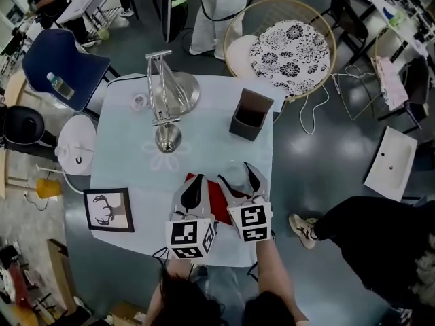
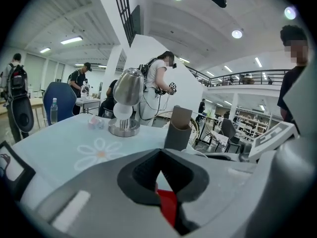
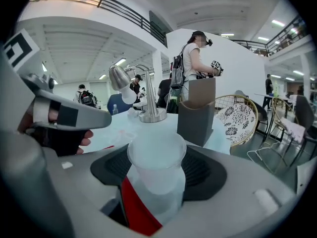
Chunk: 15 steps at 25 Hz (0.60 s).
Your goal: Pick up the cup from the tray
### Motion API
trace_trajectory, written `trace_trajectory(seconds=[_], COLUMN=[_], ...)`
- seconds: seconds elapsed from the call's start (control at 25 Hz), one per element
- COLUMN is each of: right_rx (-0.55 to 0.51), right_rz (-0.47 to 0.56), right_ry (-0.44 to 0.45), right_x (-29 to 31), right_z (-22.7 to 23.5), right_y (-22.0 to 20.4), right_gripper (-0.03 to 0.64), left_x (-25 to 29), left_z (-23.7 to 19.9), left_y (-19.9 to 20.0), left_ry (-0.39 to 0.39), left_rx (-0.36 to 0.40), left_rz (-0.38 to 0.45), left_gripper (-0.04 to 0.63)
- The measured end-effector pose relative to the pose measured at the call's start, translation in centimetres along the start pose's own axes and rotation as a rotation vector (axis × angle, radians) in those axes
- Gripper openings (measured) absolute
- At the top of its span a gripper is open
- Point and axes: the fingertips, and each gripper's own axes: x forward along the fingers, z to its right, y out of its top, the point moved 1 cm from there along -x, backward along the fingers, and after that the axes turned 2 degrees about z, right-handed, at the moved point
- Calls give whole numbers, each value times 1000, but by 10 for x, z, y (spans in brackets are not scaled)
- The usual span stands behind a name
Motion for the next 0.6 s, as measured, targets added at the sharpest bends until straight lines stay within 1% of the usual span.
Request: trace_trajectory(seconds=[0.08, 0.24, 0.4, 0.44, 0.52, 0.6], right_rx=[19, 31, 33, 26, 0, -18], right_rz=[-16, -95, -105, -99, -83, -69], right_ry=[7, -5, -7, -2, 14, 20], right_x=[-1, 2, 1, 1, 0, -2], right_z=[1, -1, -2, -3, -7, -11], right_y=[-3, -14, -16, -15, -12, -11], right_gripper=[334, 312, 311, 317, 370, 396], left_x=[2, 4, 1, 0, -1, -2], left_z=[0, 0, 1, 1, 0, -1], left_y=[-3, -4, -3, -3, -2, -2], left_ry=[4, 7, 3, 1, -1, -2], left_rx=[-1, -13, -11, -10, -5, -2], left_rz=[-11, -18, -24, -25, -26, -28], left_gripper=[0, 0, 0, 0, 0, 0])
